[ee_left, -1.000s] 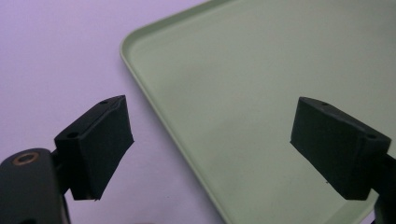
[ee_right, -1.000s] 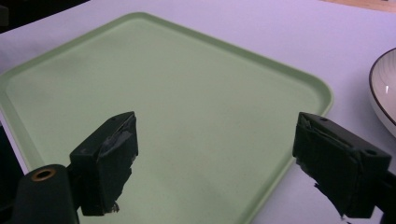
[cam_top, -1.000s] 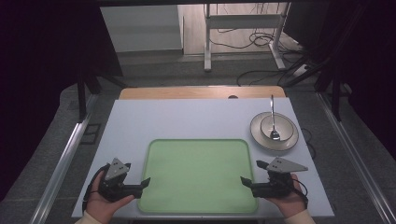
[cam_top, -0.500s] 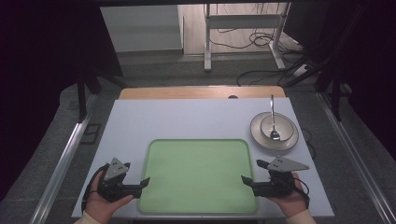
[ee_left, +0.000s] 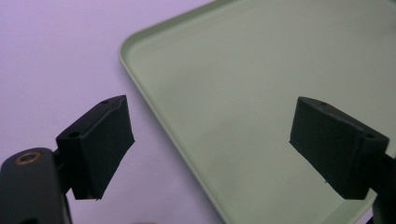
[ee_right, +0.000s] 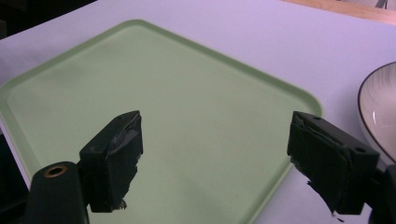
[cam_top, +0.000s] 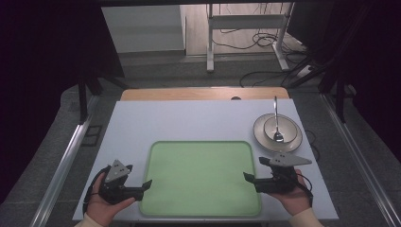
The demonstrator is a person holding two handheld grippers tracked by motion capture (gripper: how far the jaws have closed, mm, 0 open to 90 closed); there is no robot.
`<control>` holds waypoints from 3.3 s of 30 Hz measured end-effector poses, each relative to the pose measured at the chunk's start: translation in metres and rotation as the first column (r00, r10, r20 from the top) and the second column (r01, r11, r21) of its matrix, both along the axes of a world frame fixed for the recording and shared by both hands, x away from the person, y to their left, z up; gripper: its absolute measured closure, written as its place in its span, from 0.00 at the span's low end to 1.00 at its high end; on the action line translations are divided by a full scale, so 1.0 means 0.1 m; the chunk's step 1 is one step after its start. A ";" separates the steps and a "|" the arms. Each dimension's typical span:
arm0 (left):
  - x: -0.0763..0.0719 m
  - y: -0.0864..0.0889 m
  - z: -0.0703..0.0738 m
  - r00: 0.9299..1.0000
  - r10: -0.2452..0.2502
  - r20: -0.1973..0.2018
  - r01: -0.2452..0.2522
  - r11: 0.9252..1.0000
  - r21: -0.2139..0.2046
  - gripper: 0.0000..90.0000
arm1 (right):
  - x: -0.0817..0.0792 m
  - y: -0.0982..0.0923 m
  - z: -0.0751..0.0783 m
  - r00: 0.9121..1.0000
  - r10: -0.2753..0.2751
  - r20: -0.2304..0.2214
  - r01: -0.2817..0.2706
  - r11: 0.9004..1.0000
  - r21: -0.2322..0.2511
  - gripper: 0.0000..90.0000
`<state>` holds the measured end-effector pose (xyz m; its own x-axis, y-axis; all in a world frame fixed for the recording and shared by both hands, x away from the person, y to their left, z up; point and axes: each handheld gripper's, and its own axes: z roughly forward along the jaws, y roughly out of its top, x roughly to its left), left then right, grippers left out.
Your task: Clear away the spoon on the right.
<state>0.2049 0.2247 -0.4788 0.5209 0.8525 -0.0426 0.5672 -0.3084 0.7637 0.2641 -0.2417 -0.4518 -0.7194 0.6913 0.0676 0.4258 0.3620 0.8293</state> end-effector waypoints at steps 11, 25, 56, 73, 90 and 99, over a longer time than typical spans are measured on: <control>0.01 0.05 0.00 1.000 -0.001 0.000 0.001 1.000 -0.006 0.14 | 0.26 0.00 0.20 0.999 -0.033 0.000 0.033 0.999 0.008 0.21; 0.00 0.02 -0.01 1.000 -0.005 -0.001 0.005 1.000 -0.001 0.14 | 0.44 -0.02 0.35 0.999 -0.036 0.029 0.037 0.999 -0.007 0.23; 0.01 0.05 -0.02 1.000 0.001 -0.009 -0.001 1.000 -0.006 0.14 | 1.14 -0.25 0.67 0.996 -0.092 0.005 0.092 0.996 0.001 0.24; 0.01 0.05 -0.02 1.000 0.001 -0.012 -0.001 1.000 -0.006 0.14 | 1.42 -0.35 0.72 0.992 -0.126 -0.029 0.126 0.992 0.008 0.24; 0.01 0.06 -0.03 1.000 -0.002 -0.017 0.002 1.000 -0.011 0.14 | 1.84 -0.52 0.65 0.971 -0.225 -0.081 0.225 0.974 -0.012 0.24; 0.02 0.06 -0.04 1.000 -0.002 -0.021 0.002 1.000 -0.015 0.14 | 2.04 -0.66 0.57 0.960 -0.255 -0.119 0.257 0.966 0.002 0.24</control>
